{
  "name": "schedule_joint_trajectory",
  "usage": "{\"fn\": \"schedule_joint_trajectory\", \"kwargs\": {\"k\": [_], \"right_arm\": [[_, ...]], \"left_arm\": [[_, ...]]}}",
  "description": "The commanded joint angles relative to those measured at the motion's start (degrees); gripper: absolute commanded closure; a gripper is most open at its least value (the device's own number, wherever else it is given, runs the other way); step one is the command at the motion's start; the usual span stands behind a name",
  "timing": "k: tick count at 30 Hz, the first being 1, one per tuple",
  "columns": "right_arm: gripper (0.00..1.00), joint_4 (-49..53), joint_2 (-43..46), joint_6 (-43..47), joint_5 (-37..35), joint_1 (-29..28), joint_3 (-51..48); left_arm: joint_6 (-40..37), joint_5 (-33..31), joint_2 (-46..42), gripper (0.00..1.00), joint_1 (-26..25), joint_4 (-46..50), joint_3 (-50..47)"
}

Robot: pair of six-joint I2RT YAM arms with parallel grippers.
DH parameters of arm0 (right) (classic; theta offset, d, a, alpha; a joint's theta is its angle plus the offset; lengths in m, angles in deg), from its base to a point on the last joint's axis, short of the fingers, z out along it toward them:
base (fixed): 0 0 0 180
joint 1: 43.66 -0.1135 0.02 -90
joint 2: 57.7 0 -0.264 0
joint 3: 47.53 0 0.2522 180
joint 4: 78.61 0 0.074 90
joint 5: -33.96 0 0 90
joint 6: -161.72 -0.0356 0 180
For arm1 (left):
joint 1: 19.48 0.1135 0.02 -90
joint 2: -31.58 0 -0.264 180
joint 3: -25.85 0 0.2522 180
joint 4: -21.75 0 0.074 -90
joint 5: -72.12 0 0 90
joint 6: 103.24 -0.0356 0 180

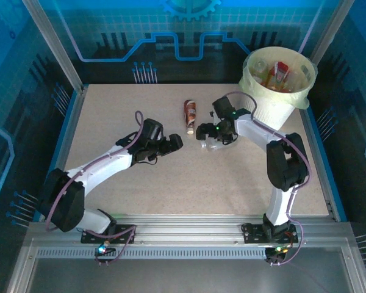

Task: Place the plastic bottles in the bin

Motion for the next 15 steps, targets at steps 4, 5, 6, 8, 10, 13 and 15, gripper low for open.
{"fn": "schedule_joint_trajectory", "kwargs": {"k": [4, 5, 6, 8, 10, 13, 15], "right_arm": [[0.01, -4.1, 6.0, -9.6, 4.0, -3.7, -3.9], [0.01, -4.4, 6.7, -9.8, 4.1, -3.8, -3.8], [0.00, -3.8, 7.2, -8.9, 3.7, -3.8, -3.1], [0.00, -1.3, 7.7, -4.1, 0.1, -3.7, -0.9], [0.00, 1.0, 7.3, 2.6, -4.4, -3.5, 1.2], [0.01, 1.7, 6.3, 14.2, -8.9, -3.0, 2.3], [0.00, 1.2, 5.3, 23.1, -13.6, -2.9, 2.6]], "left_arm": [[0.7, 2.1, 1.0, 0.01, 0.4, -0.5, 2.0], [0.7, 2.2, 0.9, 0.01, 0.5, -0.6, 1.9], [0.8, 2.2, 0.9, 0.01, 0.4, -0.5, 1.9], [0.7, 2.2, 0.8, 0.01, 0.5, -0.4, 1.7], [0.6, 1.9, 0.6, 0.01, 0.4, -0.2, 1.6], [0.4, 1.8, 0.5, 0.01, 0.4, 0.1, 1.6], [0.5, 1.7, 0.5, 0.01, 0.4, 0.1, 1.6]]}}
